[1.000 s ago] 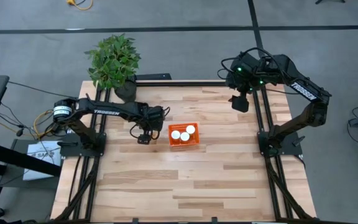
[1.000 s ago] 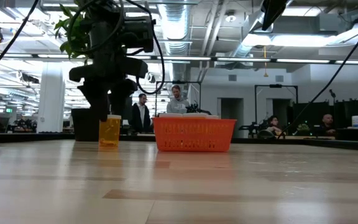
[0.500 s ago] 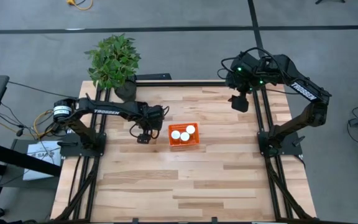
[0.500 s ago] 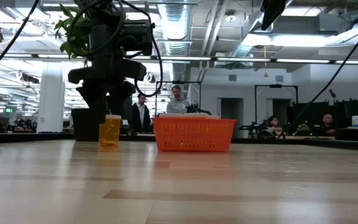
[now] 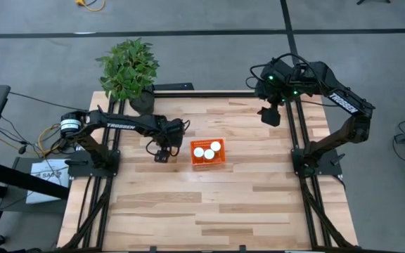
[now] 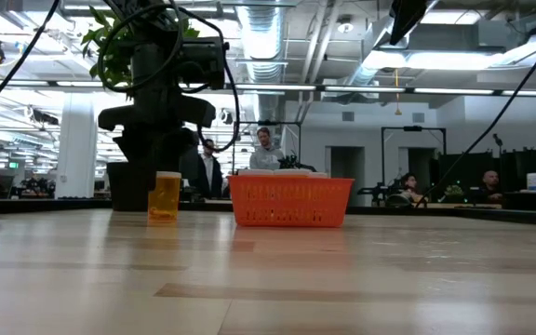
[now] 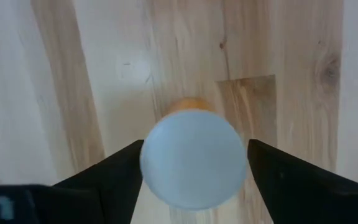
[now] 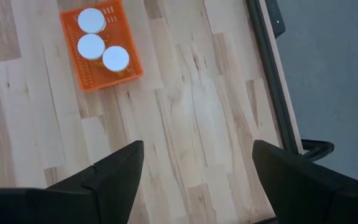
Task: Pick and place pill bottles into a basket
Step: Put the orange pill bottle into the orange bin
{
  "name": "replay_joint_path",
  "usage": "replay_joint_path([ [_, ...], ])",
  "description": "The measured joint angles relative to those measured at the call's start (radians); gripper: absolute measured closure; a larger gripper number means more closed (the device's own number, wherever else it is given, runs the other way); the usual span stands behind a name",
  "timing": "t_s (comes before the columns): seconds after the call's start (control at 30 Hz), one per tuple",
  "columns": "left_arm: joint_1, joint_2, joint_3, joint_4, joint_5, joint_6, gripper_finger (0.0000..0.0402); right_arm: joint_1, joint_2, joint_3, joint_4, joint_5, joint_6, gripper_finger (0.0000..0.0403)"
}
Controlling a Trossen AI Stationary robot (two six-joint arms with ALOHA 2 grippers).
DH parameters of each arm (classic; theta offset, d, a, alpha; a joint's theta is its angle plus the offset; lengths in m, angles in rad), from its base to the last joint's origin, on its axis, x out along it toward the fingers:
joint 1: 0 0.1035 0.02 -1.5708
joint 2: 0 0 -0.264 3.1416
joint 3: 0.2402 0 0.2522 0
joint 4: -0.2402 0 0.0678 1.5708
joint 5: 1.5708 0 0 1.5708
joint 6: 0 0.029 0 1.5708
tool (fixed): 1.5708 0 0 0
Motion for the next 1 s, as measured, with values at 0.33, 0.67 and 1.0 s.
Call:
replay_joint_path([
  [0.33,0.0,0.0,0.0,0.024,-0.002,0.02,0.0152,0.0,0.0,0.0,0.0,0.0,0.011,0.0107],
  [0.67,0.0,0.0,0.006,0.015,-0.002,0.02,0.0152,0.0,0.0,0.0,0.0,0.0,0.011,0.0107],
  [1.0,0.0,0.0,0.021,0.012,-0.013,0.02,0.0152,0.0,0.0,0.0,-0.002,0.0,0.011,0.0107],
])
